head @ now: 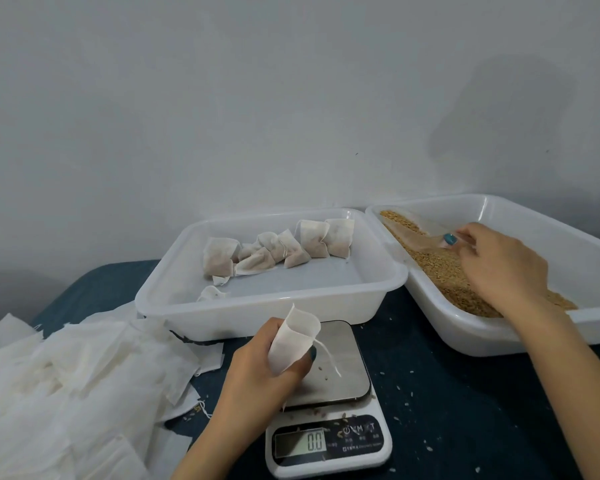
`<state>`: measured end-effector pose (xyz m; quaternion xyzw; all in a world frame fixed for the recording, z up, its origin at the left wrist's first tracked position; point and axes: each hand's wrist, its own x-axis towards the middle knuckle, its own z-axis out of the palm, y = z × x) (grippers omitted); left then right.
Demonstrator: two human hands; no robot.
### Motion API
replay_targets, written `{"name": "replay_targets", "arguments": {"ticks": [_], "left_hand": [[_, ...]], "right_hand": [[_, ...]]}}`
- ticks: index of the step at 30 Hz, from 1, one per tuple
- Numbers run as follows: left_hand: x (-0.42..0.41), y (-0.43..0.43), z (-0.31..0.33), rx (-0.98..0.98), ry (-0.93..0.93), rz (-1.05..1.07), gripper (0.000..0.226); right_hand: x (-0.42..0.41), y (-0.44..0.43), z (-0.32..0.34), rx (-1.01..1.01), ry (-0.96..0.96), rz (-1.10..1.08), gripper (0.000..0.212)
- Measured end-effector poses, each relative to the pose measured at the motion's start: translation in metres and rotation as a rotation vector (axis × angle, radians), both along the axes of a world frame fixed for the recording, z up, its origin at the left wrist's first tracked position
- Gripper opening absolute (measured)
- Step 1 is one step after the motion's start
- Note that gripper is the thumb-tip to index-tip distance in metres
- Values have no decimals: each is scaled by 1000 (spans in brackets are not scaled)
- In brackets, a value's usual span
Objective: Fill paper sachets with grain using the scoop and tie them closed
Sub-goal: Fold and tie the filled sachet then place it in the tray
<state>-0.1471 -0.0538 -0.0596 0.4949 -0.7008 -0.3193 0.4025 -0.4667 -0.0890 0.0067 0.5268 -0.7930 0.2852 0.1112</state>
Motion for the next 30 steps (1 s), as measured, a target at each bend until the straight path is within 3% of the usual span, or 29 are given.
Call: {"name": "replay_targets", "arguments": {"ticks": [5,11,17,20,24,30], "left_hand": [[2,-2,1,7,8,4,15],[9,-6,-1,15,-41,35,14],[12,-9,-1,7,-62,65,14],[13,-8,-2,-21,-97,43,17],[12,-7,-2,-73,-178,25,26],[6,0,3,-124,-233,-38,32]], "right_hand": [[18,15,14,-73,26,309,25],[41,28,20,35,76,651,30],[55,34,25,65,204,727,56],[57,35,29,20,307,744,51],[60,36,37,-101,472,730,24],[66,37,46,-197,612,763,25]]}}
